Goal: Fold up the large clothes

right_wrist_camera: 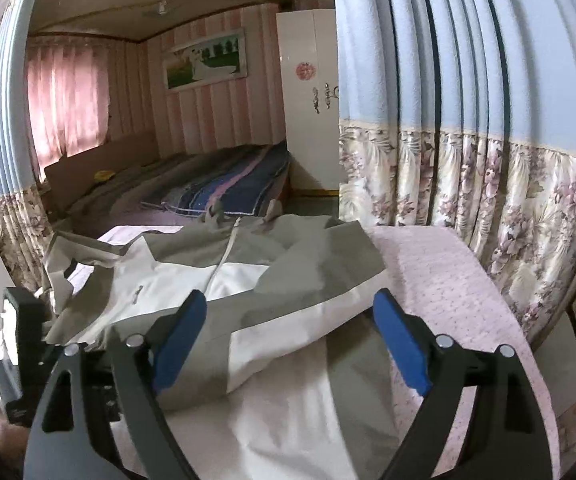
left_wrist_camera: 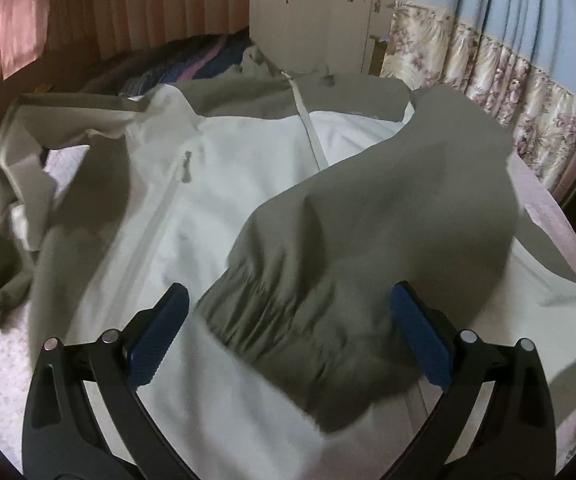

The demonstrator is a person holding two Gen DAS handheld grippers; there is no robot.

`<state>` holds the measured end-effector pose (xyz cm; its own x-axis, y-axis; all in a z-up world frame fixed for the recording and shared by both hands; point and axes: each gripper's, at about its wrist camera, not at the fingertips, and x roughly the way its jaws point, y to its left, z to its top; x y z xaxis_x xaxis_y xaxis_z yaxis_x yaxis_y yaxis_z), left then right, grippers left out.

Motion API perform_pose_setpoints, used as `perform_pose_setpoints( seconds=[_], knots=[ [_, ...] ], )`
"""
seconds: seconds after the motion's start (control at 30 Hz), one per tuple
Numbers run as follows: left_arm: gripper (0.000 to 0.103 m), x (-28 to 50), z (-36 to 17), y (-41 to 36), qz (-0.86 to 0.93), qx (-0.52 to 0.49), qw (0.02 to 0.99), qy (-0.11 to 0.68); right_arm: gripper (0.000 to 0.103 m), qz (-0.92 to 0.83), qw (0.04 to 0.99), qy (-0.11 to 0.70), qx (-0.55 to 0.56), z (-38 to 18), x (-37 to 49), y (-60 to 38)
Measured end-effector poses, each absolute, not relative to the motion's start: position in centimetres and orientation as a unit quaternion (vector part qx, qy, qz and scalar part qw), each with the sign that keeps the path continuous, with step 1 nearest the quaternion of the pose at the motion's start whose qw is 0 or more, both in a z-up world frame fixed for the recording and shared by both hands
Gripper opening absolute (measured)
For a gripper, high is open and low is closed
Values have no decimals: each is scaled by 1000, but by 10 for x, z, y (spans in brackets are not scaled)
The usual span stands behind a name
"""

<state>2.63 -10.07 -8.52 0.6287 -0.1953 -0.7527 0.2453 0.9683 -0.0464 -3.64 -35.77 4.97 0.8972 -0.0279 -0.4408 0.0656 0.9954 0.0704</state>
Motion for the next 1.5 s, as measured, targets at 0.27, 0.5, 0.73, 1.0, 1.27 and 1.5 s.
perform_pose_setpoints(
  seconds=[0.27,0.5,0.73,1.0,1.27,1.5],
  knots=[
    [16,62,-86,-95,-123,35,901,415,86,-20,970,242,25,44,-19,-357],
    [13,103,-37,-46,-82,29,925,370,86,-43,969,243,10,54,10,-374],
    [14,175,-6,-5,-25,43,935,352,86,-49,962,266,32,49,63,-405],
    [15,236,-33,-1,-21,46,923,381,86,-12,953,298,45,24,132,-404],
    [28,276,-71,-8,-12,32,918,395,86,16,950,302,74,-17,180,-375],
    [44,293,-92,-17,-24,48,918,392,86,5,935,351,48,-60,221,-355]
  ],
)
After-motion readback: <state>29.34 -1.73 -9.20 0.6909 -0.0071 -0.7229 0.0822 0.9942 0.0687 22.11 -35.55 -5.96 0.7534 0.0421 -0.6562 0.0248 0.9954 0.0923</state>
